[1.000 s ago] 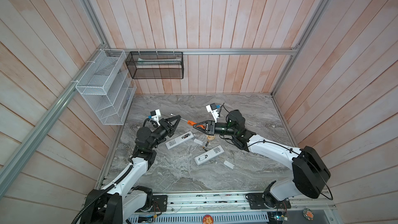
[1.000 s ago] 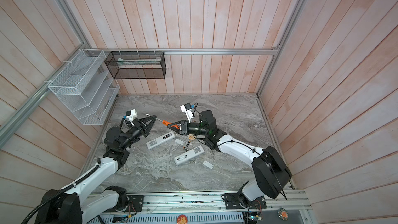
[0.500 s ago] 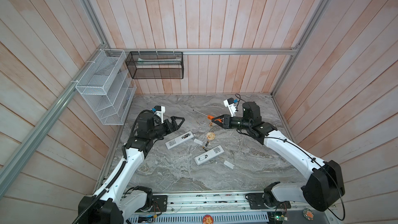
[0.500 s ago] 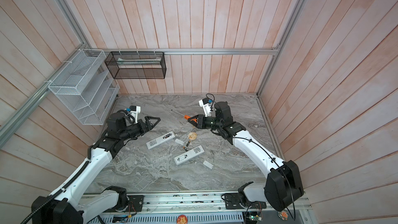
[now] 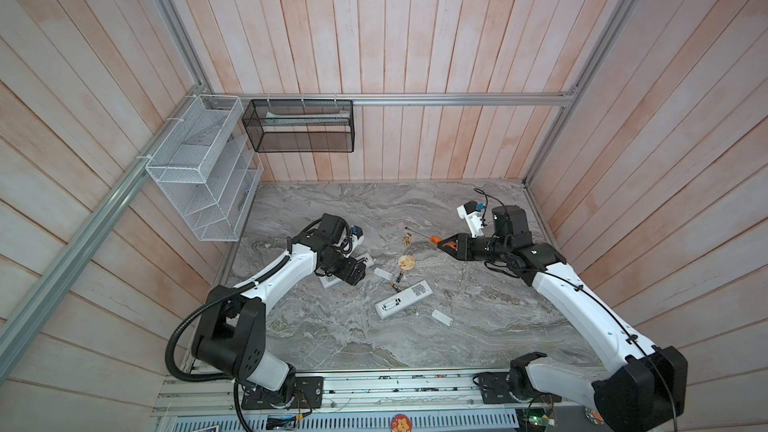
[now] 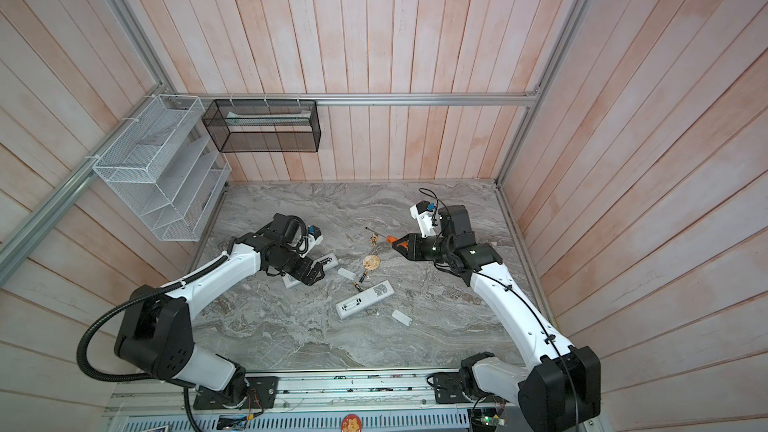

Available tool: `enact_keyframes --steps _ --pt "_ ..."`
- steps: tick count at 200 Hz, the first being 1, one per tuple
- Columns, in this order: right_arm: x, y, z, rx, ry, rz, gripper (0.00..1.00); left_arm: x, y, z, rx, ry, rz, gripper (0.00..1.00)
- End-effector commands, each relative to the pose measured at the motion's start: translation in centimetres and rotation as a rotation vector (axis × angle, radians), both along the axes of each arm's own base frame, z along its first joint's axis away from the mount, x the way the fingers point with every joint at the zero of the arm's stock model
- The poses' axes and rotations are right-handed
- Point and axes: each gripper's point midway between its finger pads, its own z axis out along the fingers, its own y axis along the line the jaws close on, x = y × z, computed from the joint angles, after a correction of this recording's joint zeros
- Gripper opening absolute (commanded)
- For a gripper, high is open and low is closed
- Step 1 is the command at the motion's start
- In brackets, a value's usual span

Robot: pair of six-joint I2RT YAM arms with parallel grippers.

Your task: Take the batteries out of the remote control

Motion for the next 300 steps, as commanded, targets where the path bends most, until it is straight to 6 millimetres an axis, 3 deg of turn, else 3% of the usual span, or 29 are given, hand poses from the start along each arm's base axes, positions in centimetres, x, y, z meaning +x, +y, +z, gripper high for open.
enact_keyframes --steps 1,64,99,130,155,204,232,255,300 --pt "-0.7 0.2 -0.3 0.011 0.001 0.034 0.00 -1.2 0.8 -2.0 0.120 0.008 -0.207 1.00" --pt "-0.9 0.4 -1.6 0.029 0.025 0.051 0.00 0.8 2.4 -4.8 0.250 0.044 -0.262 1.00" --pt "-0.9 0.5 -2.1 0.024 0.038 0.056 0.00 2.2 2.7 -4.1 0.215 0.008 -0.234 1.00" --pt "-0.4 0.7 -2.2 0.027 0.047 0.063 0.00 2.4 4.1 -4.7 0.226 0.032 -0.213 1.00" --pt "-0.3 1.0 -2.0 0.033 0.046 0.079 0.00 1.4 4.2 -5.9 0.215 0.099 -0.228 0.96" --pt "-0.5 0.9 -1.7 0.041 0.037 0.076 0.00 0.9 4.6 -7.7 0.240 0.158 -0.243 0.78" --pt "-0.7 0.7 -1.6 0.036 0.039 0.065 0.00 1.0 4.2 -7.6 0.234 0.140 -0.253 0.60" --pt "-0.8 0.4 -1.0 0.017 0.030 0.060 0.00 0.9 3.2 -7.0 0.214 0.099 -0.272 0.39" --pt "-0.8 -0.1 0.4 -0.010 0.010 0.043 0.00 0.6 0.9 -4.3 0.180 0.013 -0.311 0.32"
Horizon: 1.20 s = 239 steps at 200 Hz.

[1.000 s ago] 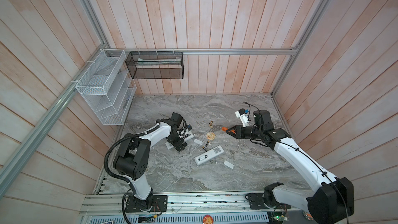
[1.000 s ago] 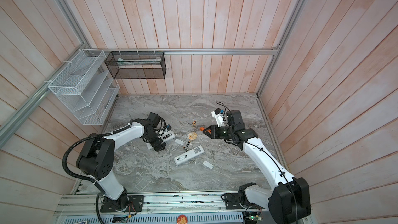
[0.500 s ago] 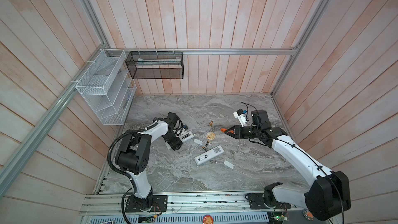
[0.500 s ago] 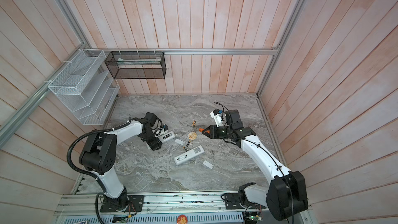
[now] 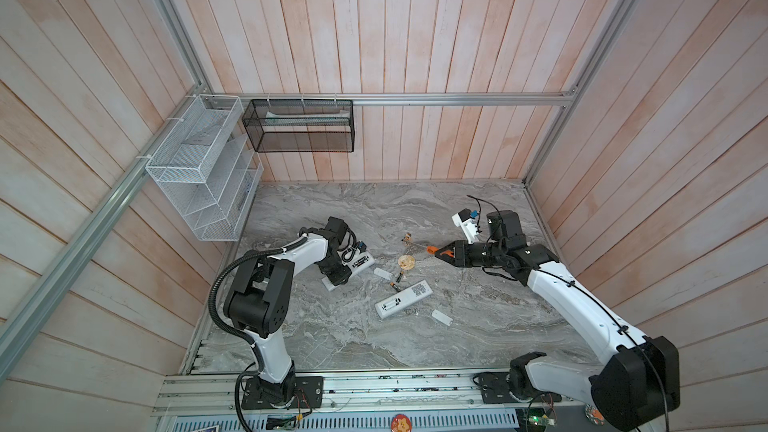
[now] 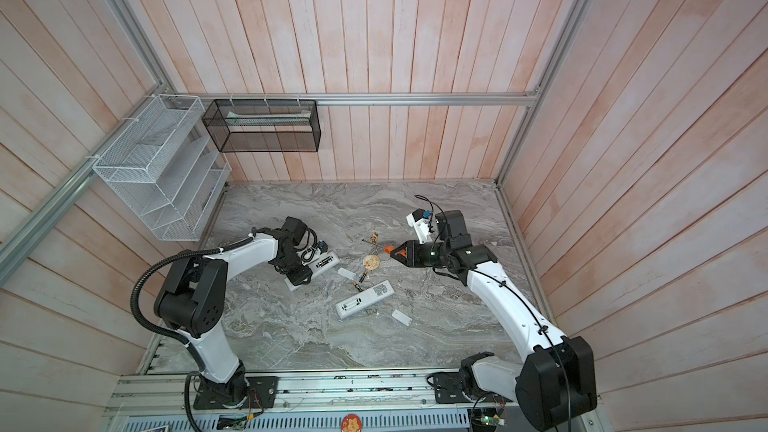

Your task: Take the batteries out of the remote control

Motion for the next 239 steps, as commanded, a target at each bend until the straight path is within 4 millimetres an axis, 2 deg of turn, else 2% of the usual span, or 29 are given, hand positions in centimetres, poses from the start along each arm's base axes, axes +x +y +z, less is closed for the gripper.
enact_keyframes --steps 1,43,57,70,90,111,133,136,142,168,203,239 --pt "0.1 -0.5 2.4 -0.012 -0.062 -0.007 0.00 -1.0 -2.0 1.9 -0.063 -0.028 -0.043 0.32" --pt "-0.7 -1.3 3.5 -0.037 -0.066 -0.035 0.00 -2.1 -4.2 6.7 -0.125 -0.173 -0.106 0.29" --pt "-1.4 -1.9 3.3 -0.057 -0.043 -0.055 0.00 -3.6 -5.7 7.8 -0.149 -0.199 -0.159 0.29" --pt "-2.2 -2.6 2.7 -0.092 0.005 -0.078 0.00 -5.8 -7.5 7.8 -0.151 -0.202 -0.243 0.29" --pt "-3.8 -3.9 1.9 -0.159 0.090 -0.111 0.00 -9.5 -9.7 6.4 -0.112 -0.163 -0.343 0.29" --pt "-5.5 -5.2 2.3 -0.208 0.121 -0.137 0.00 -12.7 -11.2 4.5 -0.068 -0.129 -0.420 0.29" --pt "-7.0 -6.3 3.0 -0.241 0.131 -0.158 0.00 -14.6 -12.4 3.4 -0.077 -0.119 -0.453 0.29" --pt "-7.2 -6.3 3.1 -0.244 0.132 -0.157 0.00 -15.5 -12.9 3.2 -0.079 -0.116 -0.484 0.29" --pt "-7.5 -6.4 3.1 -0.247 0.140 -0.154 0.00 -16.1 -13.3 3.1 -0.084 -0.116 -0.506 0.29" --pt "-8.7 -6.5 2.5 -0.259 0.185 -0.132 0.00 -17.2 -13.8 2.0 -0.072 -0.101 -0.544 0.30" --pt "-9.4 -6.5 2.4 -0.298 0.214 -0.110 0.00 -17.6 -12.8 -0.7 -0.011 -0.061 -0.554 0.33" --pt "-9.6 -6.3 2.8 -0.311 0.226 -0.093 0.00 -18.0 -11.8 -2.9 0.029 -0.034 -0.569 0.41"
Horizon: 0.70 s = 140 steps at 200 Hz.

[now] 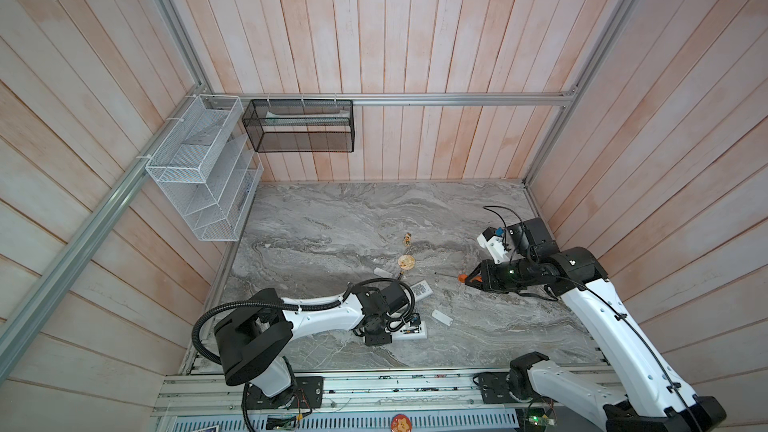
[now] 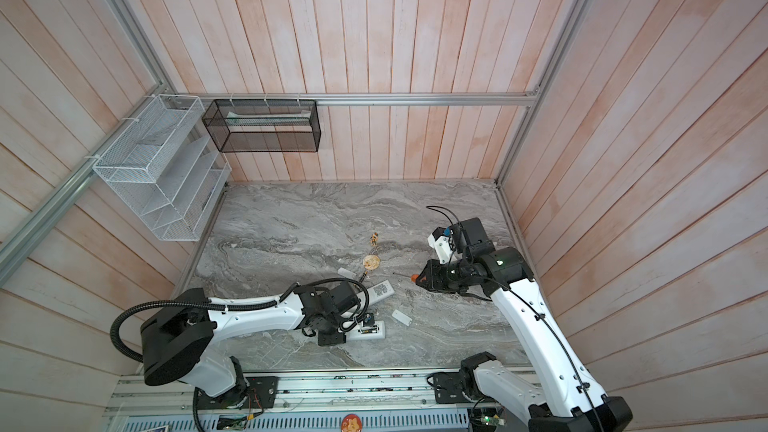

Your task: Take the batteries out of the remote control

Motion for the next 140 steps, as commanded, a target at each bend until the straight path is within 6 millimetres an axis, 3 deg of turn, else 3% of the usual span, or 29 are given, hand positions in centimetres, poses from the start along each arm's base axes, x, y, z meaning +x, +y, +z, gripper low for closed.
enact_keyframes --steps 1,35,59,107,140 --pt "-0.5 -0.1 0.7 -0.022 0.000 0.020 0.00 -0.4 1.2 -2.6 0.057 0.011 -0.010 0.41" --pt "-1.1 0.4 0.4 -0.045 0.045 0.049 0.00 -0.5 2.6 -4.0 0.134 0.014 -0.019 0.61" --pt "-2.5 0.7 -0.2 -0.099 0.095 0.092 0.00 -0.8 3.5 -4.1 0.156 0.020 -0.021 0.68" --pt "-5.0 1.0 -1.6 -0.155 0.189 0.180 0.00 -0.1 4.6 -3.0 0.120 -0.001 0.016 0.74" --pt "-6.3 2.5 -2.6 -0.149 0.223 0.268 0.00 0.2 5.8 -3.0 0.133 -0.029 0.028 0.74"
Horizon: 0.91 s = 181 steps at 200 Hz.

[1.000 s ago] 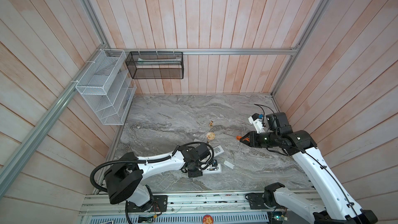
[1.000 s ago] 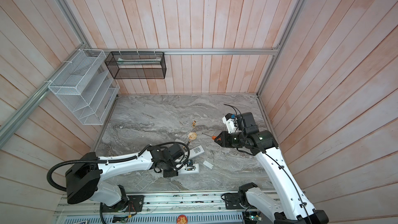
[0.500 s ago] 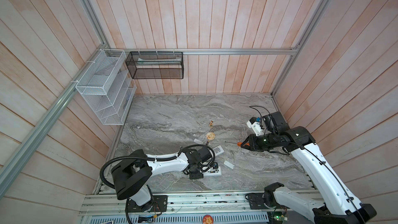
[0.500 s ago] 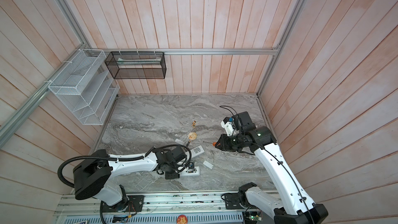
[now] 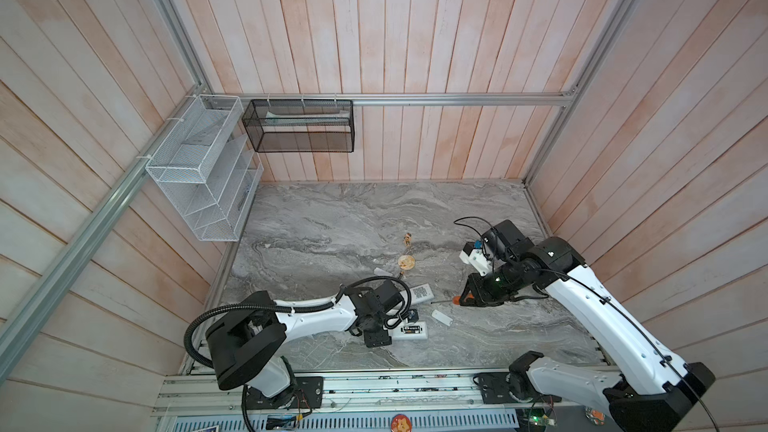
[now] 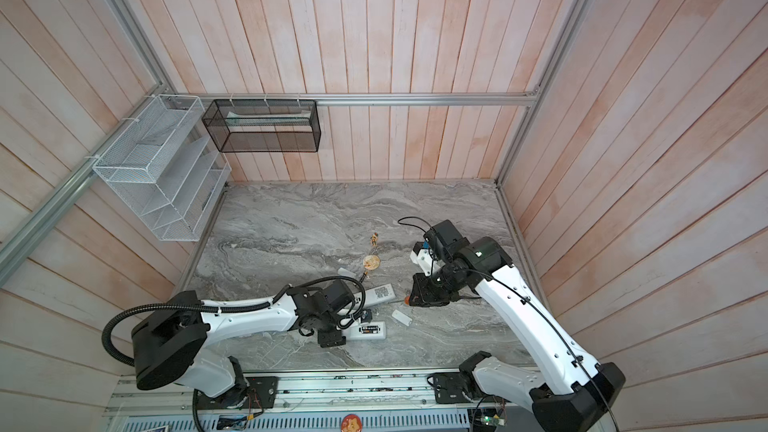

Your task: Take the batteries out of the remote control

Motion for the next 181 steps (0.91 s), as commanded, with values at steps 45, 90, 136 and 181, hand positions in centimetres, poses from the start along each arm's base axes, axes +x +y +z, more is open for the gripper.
enact_keyframes --steps 45,90,136,181 --pt "-1.5 1.0 -1.8 -0.005 0.039 0.078 0.00 -1.4 5.8 -3.9 0.214 0.046 -0.008 0.69" --pt "-2.0 1.6 -2.5 0.013 0.041 0.117 0.00 -2.2 5.7 -5.4 0.264 0.128 -0.017 0.48" --pt "-1.4 1.8 -3.4 -0.017 0.042 0.126 0.00 -2.3 5.5 -5.4 0.264 0.134 -0.027 0.41" --pt "-1.3 2.1 -4.1 -0.029 0.059 0.148 0.00 -2.2 5.4 -5.1 0.264 0.101 -0.039 0.37"
